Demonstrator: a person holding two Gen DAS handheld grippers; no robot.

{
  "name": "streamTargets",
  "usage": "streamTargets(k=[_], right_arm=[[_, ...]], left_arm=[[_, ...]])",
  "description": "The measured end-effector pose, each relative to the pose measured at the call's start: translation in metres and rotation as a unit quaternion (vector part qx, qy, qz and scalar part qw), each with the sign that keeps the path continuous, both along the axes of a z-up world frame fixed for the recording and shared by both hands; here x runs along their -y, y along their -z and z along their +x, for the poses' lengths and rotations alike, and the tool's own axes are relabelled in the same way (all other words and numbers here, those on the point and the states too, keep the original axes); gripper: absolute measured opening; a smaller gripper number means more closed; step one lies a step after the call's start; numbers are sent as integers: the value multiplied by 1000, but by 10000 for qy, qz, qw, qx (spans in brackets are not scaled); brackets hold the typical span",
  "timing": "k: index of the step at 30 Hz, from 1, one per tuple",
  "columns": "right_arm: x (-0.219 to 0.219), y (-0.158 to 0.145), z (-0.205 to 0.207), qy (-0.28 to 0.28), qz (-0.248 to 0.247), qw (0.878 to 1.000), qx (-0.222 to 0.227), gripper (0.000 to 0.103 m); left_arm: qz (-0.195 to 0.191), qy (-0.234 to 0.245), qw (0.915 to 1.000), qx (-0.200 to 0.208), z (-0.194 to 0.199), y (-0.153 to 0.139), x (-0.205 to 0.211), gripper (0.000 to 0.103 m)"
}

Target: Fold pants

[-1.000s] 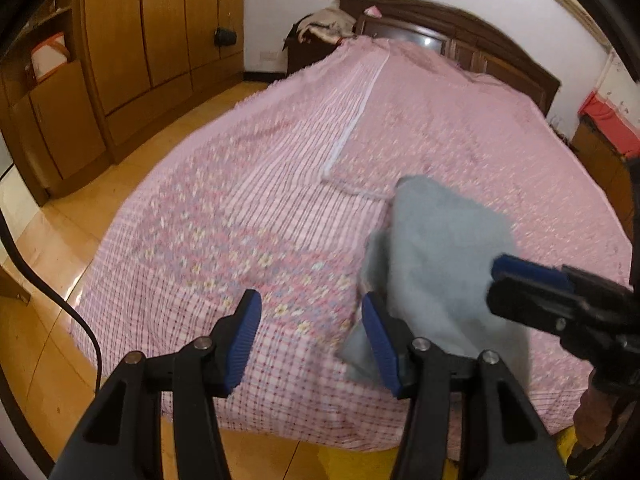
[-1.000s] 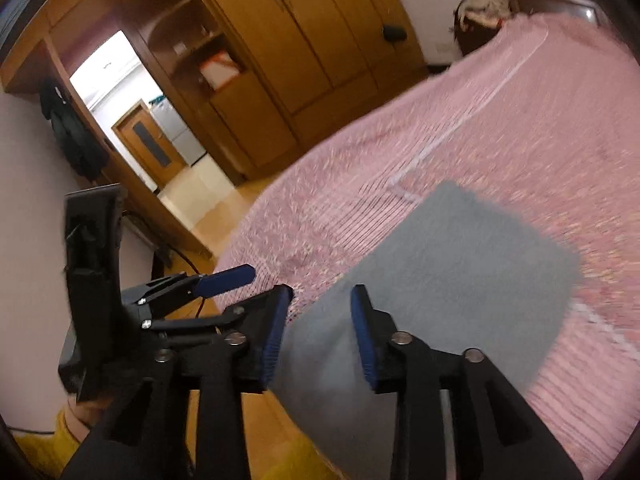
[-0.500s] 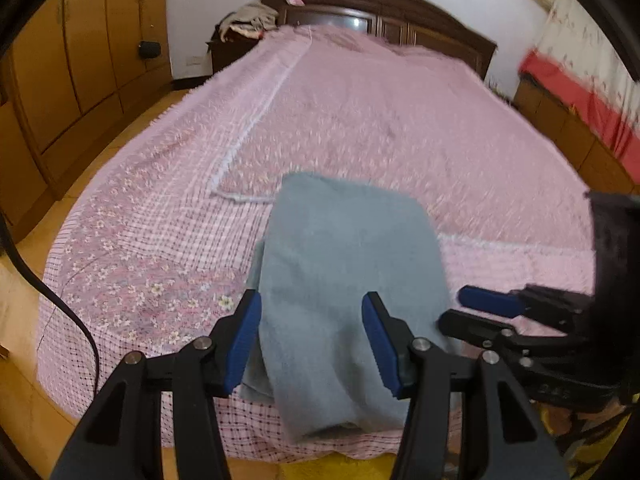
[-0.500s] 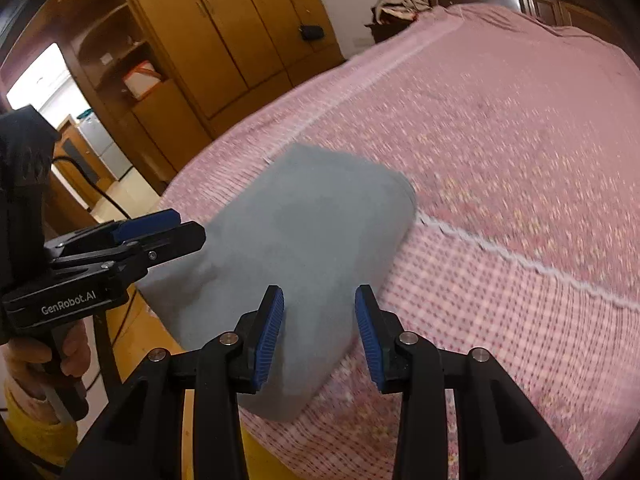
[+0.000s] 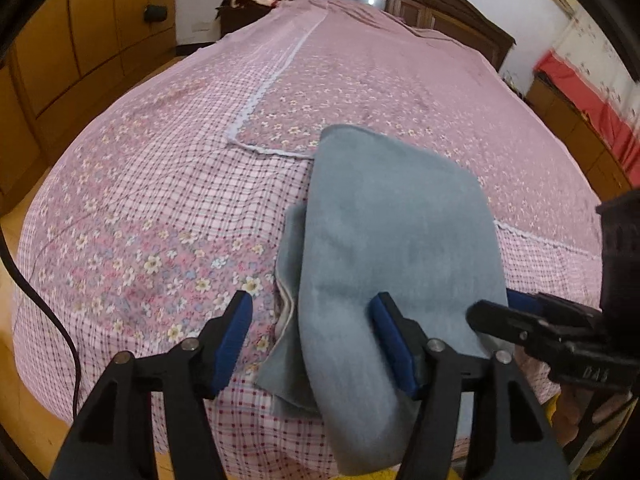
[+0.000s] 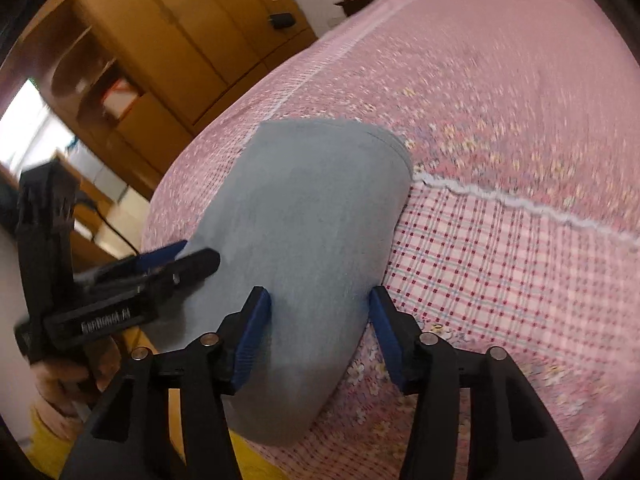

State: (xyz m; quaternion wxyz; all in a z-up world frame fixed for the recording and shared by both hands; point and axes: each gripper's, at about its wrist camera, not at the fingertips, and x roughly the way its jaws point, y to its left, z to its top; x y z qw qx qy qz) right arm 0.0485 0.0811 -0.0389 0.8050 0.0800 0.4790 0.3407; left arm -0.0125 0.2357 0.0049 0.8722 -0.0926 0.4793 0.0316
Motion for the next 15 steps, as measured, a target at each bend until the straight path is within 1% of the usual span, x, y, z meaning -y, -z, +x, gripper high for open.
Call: streamTargets(k=[3, 10, 13, 15], right_arm=[[2, 6, 4, 13, 113, 9998, -174, 55], [3, 9, 6, 27, 151, 9996, -231, 56], [2, 6, 3, 75, 178, 9994, -299, 56], [9, 2, 0, 70, 218, 9994, -264, 56]], left_arm=[[89, 80, 9999, -31, 3, 1, 1, 66], [57, 77, 10000, -9, 6, 3, -2, 67], [49, 36, 10000, -12, -3, -2, -1, 67], [-23, 44, 10000, 37, -11, -8, -1, 66]])
